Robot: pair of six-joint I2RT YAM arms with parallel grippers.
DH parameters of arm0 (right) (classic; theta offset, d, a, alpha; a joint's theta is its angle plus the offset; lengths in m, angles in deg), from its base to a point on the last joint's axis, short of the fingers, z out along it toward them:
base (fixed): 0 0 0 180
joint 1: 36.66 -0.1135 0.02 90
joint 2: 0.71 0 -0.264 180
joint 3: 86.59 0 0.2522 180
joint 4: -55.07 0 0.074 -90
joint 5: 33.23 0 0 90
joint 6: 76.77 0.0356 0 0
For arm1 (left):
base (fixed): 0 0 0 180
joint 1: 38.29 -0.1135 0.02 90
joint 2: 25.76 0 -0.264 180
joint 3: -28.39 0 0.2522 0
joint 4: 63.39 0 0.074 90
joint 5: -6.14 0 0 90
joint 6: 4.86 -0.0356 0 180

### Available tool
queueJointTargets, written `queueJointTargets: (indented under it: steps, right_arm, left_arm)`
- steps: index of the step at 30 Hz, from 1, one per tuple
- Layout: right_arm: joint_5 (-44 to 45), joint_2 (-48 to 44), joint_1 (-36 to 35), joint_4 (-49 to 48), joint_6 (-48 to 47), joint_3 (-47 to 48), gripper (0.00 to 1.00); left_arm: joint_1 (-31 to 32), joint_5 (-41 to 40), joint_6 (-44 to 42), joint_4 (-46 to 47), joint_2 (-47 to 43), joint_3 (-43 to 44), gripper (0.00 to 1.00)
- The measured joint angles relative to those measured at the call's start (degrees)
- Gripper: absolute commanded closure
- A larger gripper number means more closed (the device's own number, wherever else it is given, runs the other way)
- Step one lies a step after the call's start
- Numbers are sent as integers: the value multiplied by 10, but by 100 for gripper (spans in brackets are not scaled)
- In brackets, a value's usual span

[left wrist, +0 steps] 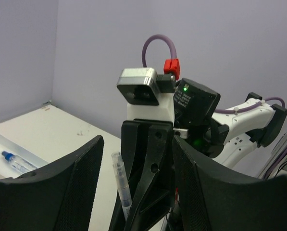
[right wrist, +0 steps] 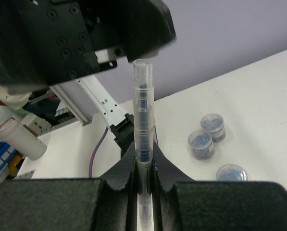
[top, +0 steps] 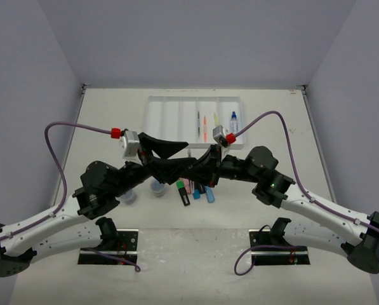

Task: Sort the stationery into containers
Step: Close the pen cap on the pen.

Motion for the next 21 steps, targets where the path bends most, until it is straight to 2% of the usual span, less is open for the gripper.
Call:
queueJointTargets:
  steps: [3, 8, 12, 21]
  right_arm:
    - [-1, 1, 0, 5, -3, 0, 100]
    - [-4, 4, 0, 10, -8, 2, 100]
    - [-5, 6, -3, 20, -13, 10, 100]
    - [2, 2, -3, 32, -25, 16, 100]
  left_arm:
    - [0, -10, -7, -12, 1, 24, 45]
    - [0, -35, -16, -23, 17, 53, 60]
    - [0, -44, -17, -38, 38, 63, 66]
    - [0, -28, -6, -80, 58, 70, 95]
